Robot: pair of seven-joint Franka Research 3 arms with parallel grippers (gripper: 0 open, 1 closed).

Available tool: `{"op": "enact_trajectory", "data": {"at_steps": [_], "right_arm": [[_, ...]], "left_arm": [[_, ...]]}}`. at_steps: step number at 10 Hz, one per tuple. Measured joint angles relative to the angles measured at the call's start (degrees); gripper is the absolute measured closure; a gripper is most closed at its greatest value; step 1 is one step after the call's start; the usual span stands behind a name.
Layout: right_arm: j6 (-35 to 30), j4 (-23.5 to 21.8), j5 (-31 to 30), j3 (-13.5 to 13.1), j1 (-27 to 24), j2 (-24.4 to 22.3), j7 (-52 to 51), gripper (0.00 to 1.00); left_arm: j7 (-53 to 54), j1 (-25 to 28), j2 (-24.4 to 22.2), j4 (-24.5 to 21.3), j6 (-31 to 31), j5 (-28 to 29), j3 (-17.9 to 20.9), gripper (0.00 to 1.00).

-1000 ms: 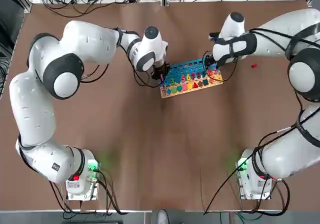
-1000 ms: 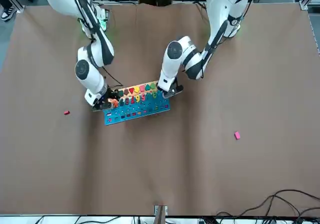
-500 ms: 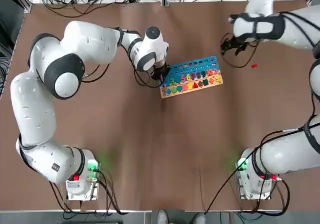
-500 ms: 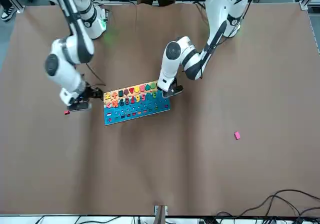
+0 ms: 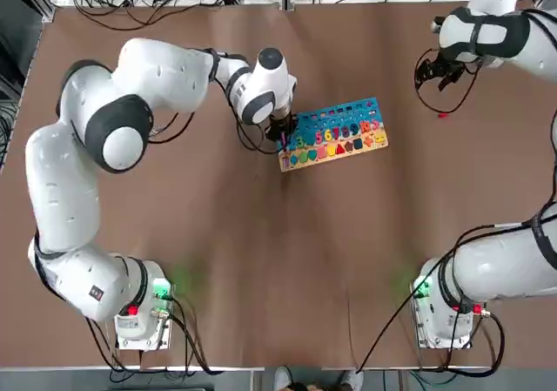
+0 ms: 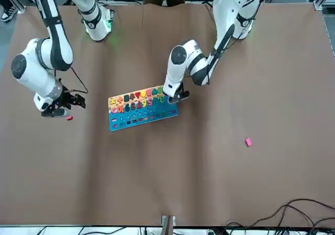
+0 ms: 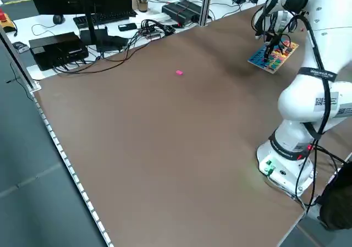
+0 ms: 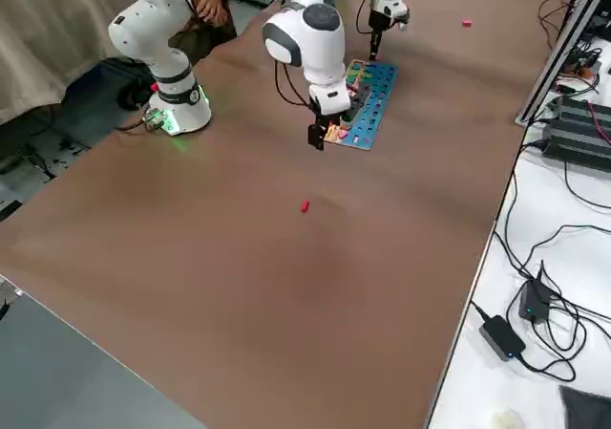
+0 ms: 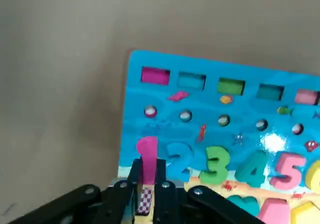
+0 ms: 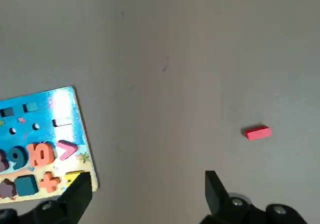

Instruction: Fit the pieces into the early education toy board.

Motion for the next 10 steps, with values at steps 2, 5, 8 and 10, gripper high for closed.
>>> {"op": "enact_trajectory", "data": {"at_steps": [2,5,8,10], "right_arm": [[0.0,1.3,0.0,-0.3,-1.7,2.0,-2.3,0.04],[1.5,3.3,-0.1,-0.7,-4.8,7.3,-7.4,0.07],[1.9,5.7,-0.1,-3.6,-5.7,10.0,-14.0,0.07],[1.8,6.1,0.0,-4.4,-5.7,10.1,-13.1,0.08]], "left_arm": [[0.0,0.0,1.3,1.5,0.0,1.2,0.5,0.87],[0.0,-0.7,2.2,2.2,-0.1,1.6,0.6,0.87],[0.0,-2.1,2.6,2.2,-0.9,1.6,0.7,0.87],[0.0,-2.1,2.6,2.2,-1.6,1.8,0.8,0.87]]}}
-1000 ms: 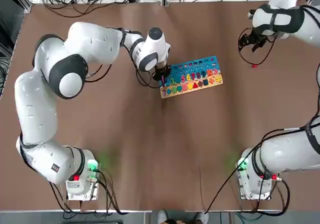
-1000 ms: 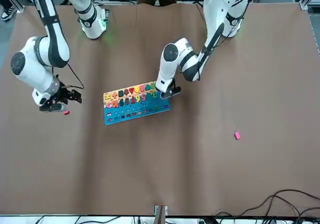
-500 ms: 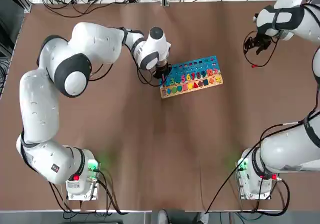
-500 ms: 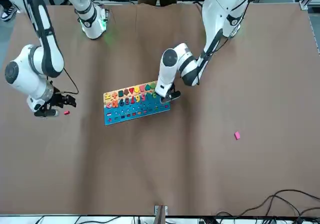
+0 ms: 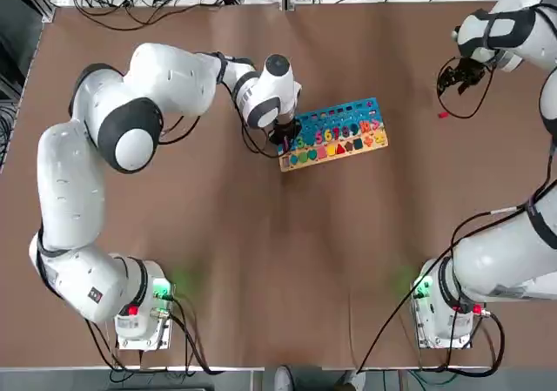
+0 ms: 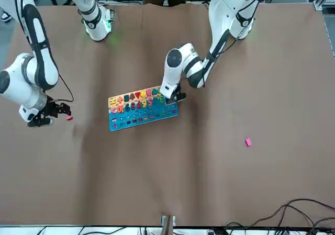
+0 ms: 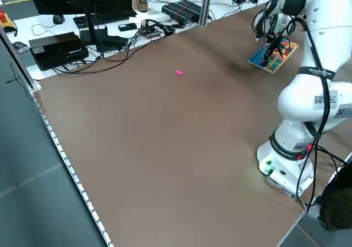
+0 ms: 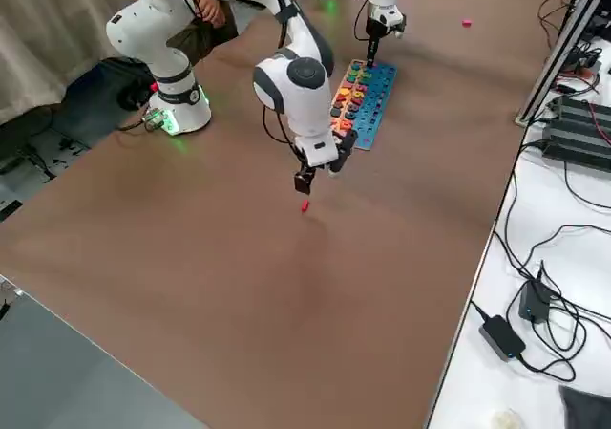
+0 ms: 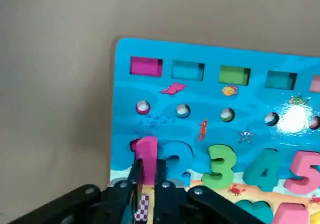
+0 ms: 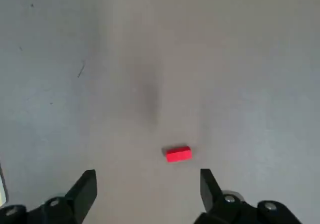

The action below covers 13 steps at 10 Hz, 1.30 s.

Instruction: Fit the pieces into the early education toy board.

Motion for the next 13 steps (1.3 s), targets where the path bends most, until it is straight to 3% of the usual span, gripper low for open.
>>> {"op": "enact_trajectory", "data": {"at_steps": [8,13], "right_arm": [[0.2,0.4,0.0,-2.2,0.0,3.4,2.4,0.17],[4.7,0.6,0.1,-2.4,-0.3,8.1,3.0,0.22]], "left_arm": [[0.0,-0.6,-0.7,-1.3,-0.2,0.2,0.0,0.87],[0.2,-0.6,-1.4,-2.4,-0.2,0.2,0.0,0.87]]}}
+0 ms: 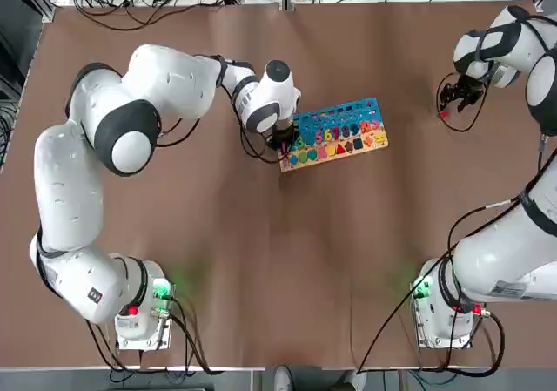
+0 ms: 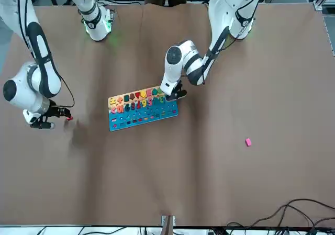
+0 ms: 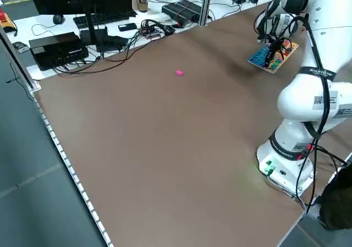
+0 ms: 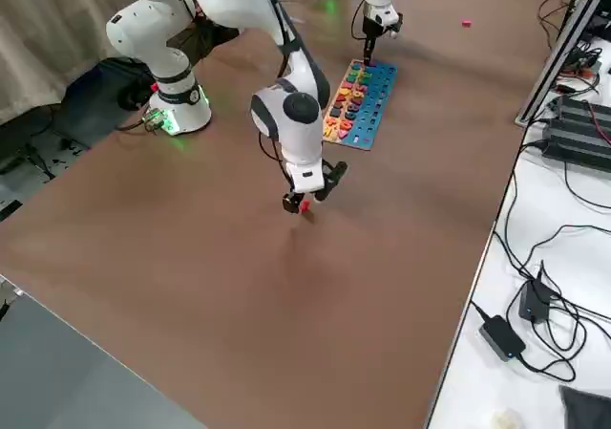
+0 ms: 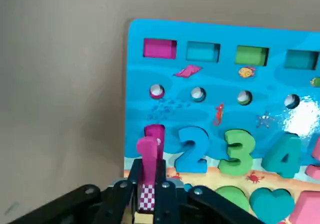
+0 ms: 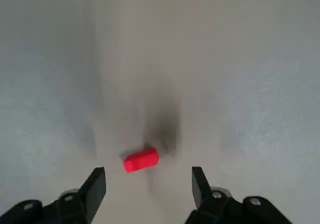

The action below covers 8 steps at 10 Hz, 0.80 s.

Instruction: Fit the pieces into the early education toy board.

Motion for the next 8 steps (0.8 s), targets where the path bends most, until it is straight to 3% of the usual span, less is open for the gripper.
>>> {"op": "enact_trajectory", "data": {"at_steps": [8], "right_arm": [[0.3,0.1,-0.1,1.1,0.2,1.0,-2.7,0.29]], "left_arm": [[0.3,0.0,0.0,0.0,0.0,0.0,0.1,0.87]]}}
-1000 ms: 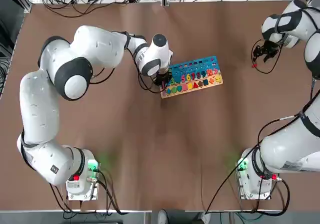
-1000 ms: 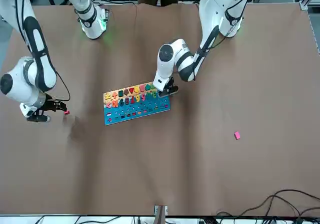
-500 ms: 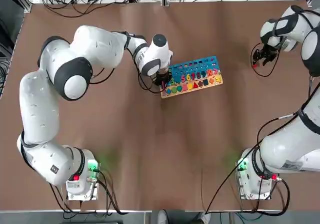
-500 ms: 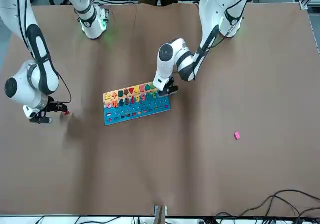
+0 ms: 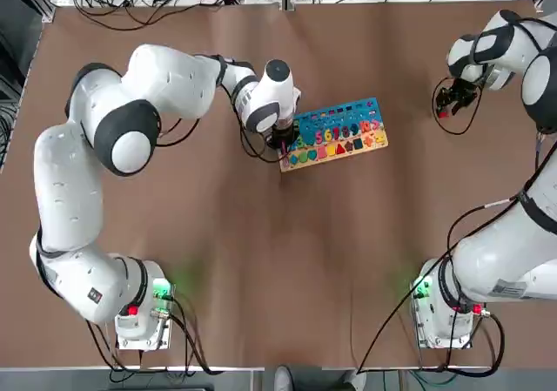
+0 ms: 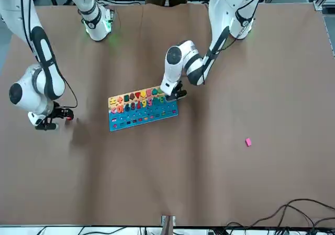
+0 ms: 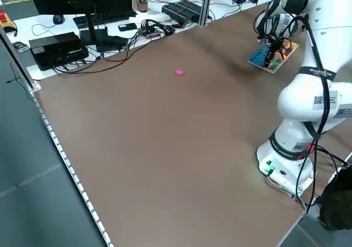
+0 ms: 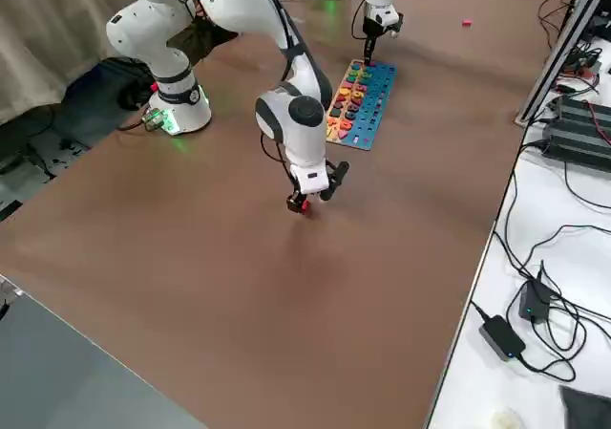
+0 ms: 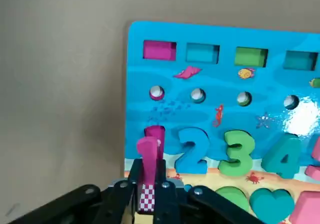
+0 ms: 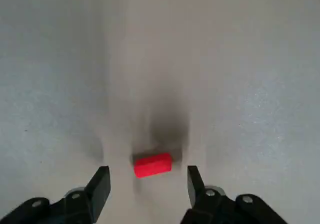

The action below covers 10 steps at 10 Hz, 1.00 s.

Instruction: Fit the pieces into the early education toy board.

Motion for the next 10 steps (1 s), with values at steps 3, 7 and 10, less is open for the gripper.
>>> {"op": "enact_trajectory", "data": {"at_steps": [3,7,10], "right_arm": [[0.3,0.0,-0.3,-0.1,0.0,0.0,-2.1,0.30],[1.3,-0.1,-0.3,-0.1,-0.1,0.1,-3.2,0.33],[2.1,-0.4,-0.3,-0.1,-0.1,0.5,-3.5,0.35]], "left_arm": [[0.3,0.0,0.0,0.1,0.0,0.0,0.0,0.87],[0.4,0.0,0.0,0.3,0.0,0.0,0.0,0.87],[0.4,0.0,0.0,0.3,0.0,0.0,0.0,0.87]]}}
